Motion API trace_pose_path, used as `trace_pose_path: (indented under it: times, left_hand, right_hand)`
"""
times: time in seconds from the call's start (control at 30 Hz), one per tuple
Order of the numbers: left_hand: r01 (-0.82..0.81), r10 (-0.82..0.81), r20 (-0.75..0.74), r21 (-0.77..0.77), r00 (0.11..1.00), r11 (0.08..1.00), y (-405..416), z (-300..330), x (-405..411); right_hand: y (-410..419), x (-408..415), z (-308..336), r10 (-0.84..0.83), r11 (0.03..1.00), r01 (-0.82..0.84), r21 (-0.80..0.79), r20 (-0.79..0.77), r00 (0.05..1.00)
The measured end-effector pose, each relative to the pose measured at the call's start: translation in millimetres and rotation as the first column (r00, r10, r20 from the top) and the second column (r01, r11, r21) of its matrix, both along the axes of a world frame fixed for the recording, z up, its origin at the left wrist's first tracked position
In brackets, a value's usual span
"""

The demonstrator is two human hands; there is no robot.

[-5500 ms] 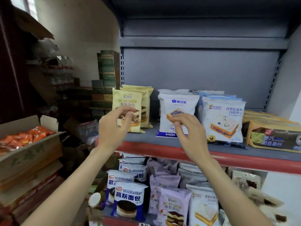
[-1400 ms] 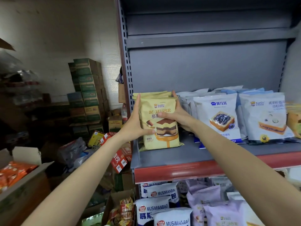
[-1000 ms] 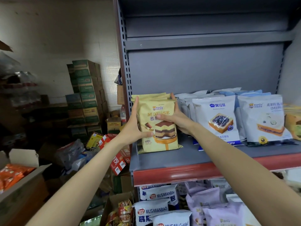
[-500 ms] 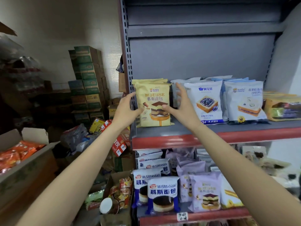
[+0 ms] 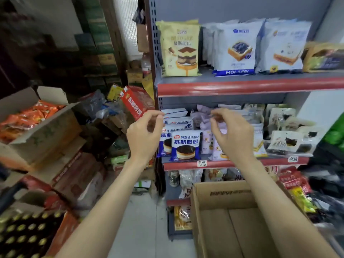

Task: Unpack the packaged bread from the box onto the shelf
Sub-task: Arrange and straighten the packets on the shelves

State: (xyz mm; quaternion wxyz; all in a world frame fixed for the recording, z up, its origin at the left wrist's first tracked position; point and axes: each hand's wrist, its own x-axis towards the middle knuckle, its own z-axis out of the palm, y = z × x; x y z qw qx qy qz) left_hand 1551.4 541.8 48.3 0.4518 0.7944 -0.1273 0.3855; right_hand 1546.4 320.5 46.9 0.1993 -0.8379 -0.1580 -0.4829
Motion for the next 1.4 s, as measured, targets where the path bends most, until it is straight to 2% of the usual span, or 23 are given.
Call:
trace_pose_path:
  times: [0.07,0.17,0.23,0.3,0.37,0.43,0.6,0.87,1.07,1.17,1.3,1.4]
  left_hand:
    - [0.019,-0.020,-0.183,-0.011,0.983,1.000,7,-36,-3]
    - [0.117,-0.157,-0.499,-0.110,0.852,0.987,16,-79,2]
    - [0.131,-0.249,-0.642,-0.227,0.725,0.965,22,-103,10]
    - [0.085,-0.289,-0.695,-0.313,0.659,0.946,25,-124,20]
    - [0.046,-0.293,-0.703,-0.348,0.648,0.936,26,-142,34]
    - [0.034,-0.295,-0.701,-0.361,0.650,0.932,23,-156,53]
    - [0.031,-0.220,-0.681,-0.278,0.698,0.960,4,-185,116]
    - [0.146,-0.275,-0.604,-0.254,0.748,0.956,-21,-216,166]
    - [0.207,-0.356,-0.503,-0.327,0.787,0.922,-26,-230,164]
    - [0.210,-0.351,-0.493,-0.320,0.796,0.924,-27,-231,165]
    - [0.239,-0.373,-0.514,-0.308,0.773,0.921,-32,-234,168]
    - [0.247,-0.377,-0.507,-0.307,0.775,0.919,-32,-238,168]
  right_hand:
    - [-3,-8,-35,-0.008,1.000,0.009,0.003,-0.254,0.967]
    - [-6,-10,-83,0.046,0.997,0.002,0.080,-0.604,0.796]
    - [-7,-5,-106,0.140,0.983,-0.001,0.186,-0.737,0.661]
    - [-8,6,-125,0.236,0.952,0.030,0.303,-0.796,0.558]
    - [-8,24,-139,0.325,0.911,0.053,0.409,-0.792,0.517]
    - [-5,47,-150,0.395,0.875,0.033,0.483,-0.753,0.526]
    - [4,118,-182,0.500,0.814,-0.058,0.578,-0.647,0.575]
    - [13,161,-213,0.541,0.781,-0.166,0.602,-0.518,0.662]
    - [41,161,-216,0.528,0.801,-0.208,0.562,-0.497,0.689]
    - [36,166,-217,0.566,0.784,-0.246,0.570,-0.494,0.661]
    - [23,167,-219,0.662,0.722,-0.301,0.623,-0.495,0.563]
    - [17,163,-218,0.659,0.736,-0.314,0.600,-0.529,0.535]
